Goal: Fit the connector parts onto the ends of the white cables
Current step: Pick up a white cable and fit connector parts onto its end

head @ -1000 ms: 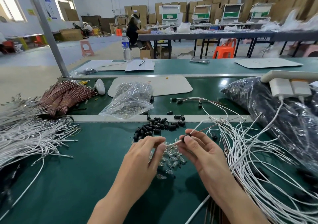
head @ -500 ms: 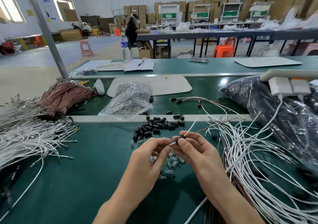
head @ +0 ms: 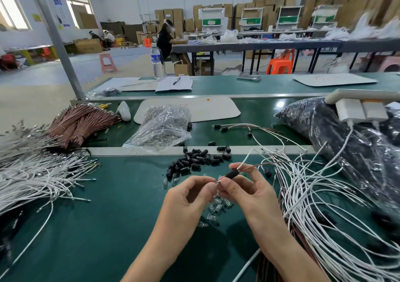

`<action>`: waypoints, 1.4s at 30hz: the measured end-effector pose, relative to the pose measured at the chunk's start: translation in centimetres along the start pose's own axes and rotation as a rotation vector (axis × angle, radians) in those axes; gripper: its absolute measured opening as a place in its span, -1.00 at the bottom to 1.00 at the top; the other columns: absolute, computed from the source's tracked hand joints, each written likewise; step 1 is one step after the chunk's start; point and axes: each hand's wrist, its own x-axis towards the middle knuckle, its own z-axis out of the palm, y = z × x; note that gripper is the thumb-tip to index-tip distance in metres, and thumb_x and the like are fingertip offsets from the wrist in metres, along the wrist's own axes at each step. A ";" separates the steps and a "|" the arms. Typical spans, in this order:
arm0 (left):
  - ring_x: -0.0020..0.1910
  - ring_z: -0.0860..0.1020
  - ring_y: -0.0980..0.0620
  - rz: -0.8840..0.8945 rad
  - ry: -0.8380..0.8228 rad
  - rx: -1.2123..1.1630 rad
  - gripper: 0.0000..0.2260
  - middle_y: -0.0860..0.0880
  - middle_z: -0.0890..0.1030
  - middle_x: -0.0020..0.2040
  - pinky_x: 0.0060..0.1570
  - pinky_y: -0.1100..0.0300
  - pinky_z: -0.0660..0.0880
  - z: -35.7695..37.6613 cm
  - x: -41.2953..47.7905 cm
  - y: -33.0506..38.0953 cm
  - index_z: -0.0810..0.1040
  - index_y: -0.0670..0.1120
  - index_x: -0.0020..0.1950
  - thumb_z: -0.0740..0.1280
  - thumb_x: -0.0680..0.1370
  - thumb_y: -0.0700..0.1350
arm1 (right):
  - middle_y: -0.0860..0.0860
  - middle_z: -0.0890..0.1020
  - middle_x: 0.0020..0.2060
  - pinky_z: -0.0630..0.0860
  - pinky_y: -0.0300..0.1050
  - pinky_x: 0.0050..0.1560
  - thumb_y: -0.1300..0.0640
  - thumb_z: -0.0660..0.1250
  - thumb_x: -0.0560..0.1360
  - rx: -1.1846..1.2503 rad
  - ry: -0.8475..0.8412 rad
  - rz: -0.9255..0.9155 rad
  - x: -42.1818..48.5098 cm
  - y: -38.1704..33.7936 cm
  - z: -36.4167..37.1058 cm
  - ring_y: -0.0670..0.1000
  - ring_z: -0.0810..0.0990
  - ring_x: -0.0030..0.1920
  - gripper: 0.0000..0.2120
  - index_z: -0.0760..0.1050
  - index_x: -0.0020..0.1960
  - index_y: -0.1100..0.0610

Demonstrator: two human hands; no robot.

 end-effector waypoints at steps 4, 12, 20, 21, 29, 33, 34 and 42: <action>-0.16 0.66 0.08 -0.045 -0.025 0.004 -0.84 0.03 0.71 -0.17 -0.05 0.22 0.59 -0.1 0.1 -0.3 0.69 0.08 -0.03 0.34 0.55 0.07 | 0.15 0.73 -0.17 0.62 -0.22 -0.04 0.13 0.49 0.39 -0.020 0.011 -0.023 0.1 -0.2 -0.1 0.08 0.73 -0.09 -0.80 0.62 -0.03 -0.08; -0.28 0.63 0.03 -0.154 -0.045 -0.145 -0.86 -0.09 0.70 -0.22 -0.21 0.25 0.57 -0.1 0.4 0.0 0.67 -0.11 -0.08 0.34 0.62 -0.14 | 0.08 0.72 -0.21 0.60 -0.23 -0.02 0.04 0.51 0.37 -0.138 0.034 -0.069 0.1 0.0 -0.1 0.02 0.71 -0.15 -0.77 0.59 -0.01 -0.16; -0.27 0.64 -0.01 -0.225 -0.082 -0.245 -0.86 -0.12 0.70 -0.20 -0.25 0.20 0.58 -0.2 0.7 -0.1 0.60 -0.24 -0.05 0.32 0.62 -0.18 | 0.05 0.70 -0.22 0.59 -0.23 0.02 0.00 0.51 0.40 -0.227 0.044 -0.103 0.1 0.3 -0.2 0.02 0.70 -0.14 -0.76 0.58 0.02 -0.21; -0.27 0.64 -0.02 -0.227 -0.086 -0.245 -0.86 -0.13 0.70 -0.19 -0.25 0.20 0.58 -0.2 0.7 -0.1 0.59 -0.23 -0.05 0.32 0.62 -0.18 | 0.05 0.70 -0.22 0.58 -0.24 0.01 0.01 0.51 0.41 -0.232 0.048 -0.106 0.1 0.2 -0.2 0.00 0.70 -0.14 -0.76 0.58 0.02 -0.22; -0.25 0.65 -0.02 -0.226 -0.087 -0.205 -0.85 -0.14 0.70 -0.18 -0.23 0.18 0.59 0.0 0.5 -0.3 0.57 -0.20 -0.08 0.31 0.64 -0.17 | 0.04 0.72 -0.21 0.55 -0.33 -0.07 0.04 0.51 0.40 -0.193 0.073 -0.100 -0.1 -0.1 0.1 -0.01 0.70 -0.17 -0.75 0.60 0.05 -0.17; -0.27 0.64 0.00 -0.238 -0.101 -0.212 -0.86 -0.13 0.70 -0.19 -0.24 0.18 0.59 0.0 0.5 -0.3 0.57 -0.22 -0.06 0.30 0.64 -0.18 | 0.05 0.73 -0.21 0.56 -0.33 -0.09 0.02 0.51 0.36 -0.134 0.085 -0.084 -0.2 -0.2 0.3 0.00 0.71 -0.17 -0.74 0.62 0.01 -0.21; -0.27 0.64 0.00 -0.243 -0.103 -0.219 -0.86 -0.12 0.70 -0.19 -0.25 0.18 0.59 0.0 0.5 -0.2 0.57 -0.22 -0.06 0.29 0.64 -0.18 | 0.06 0.73 -0.21 0.57 -0.31 -0.08 0.01 0.52 0.34 -0.115 0.083 -0.076 -0.3 -0.2 0.4 0.02 0.71 -0.17 -0.74 0.62 0.01 -0.20; -0.26 0.64 0.00 -0.270 -0.156 -0.245 -0.83 -0.10 0.69 -0.18 -0.26 0.18 0.59 -0.3 0.2 0.4 0.56 -0.24 -0.03 0.28 0.65 -0.16 | 0.08 0.72 -0.22 0.59 -0.28 -0.06 0.00 0.55 0.30 -0.051 0.084 -0.036 -0.1 0.0 0.4 0.02 0.71 -0.17 -0.69 0.65 0.03 -0.16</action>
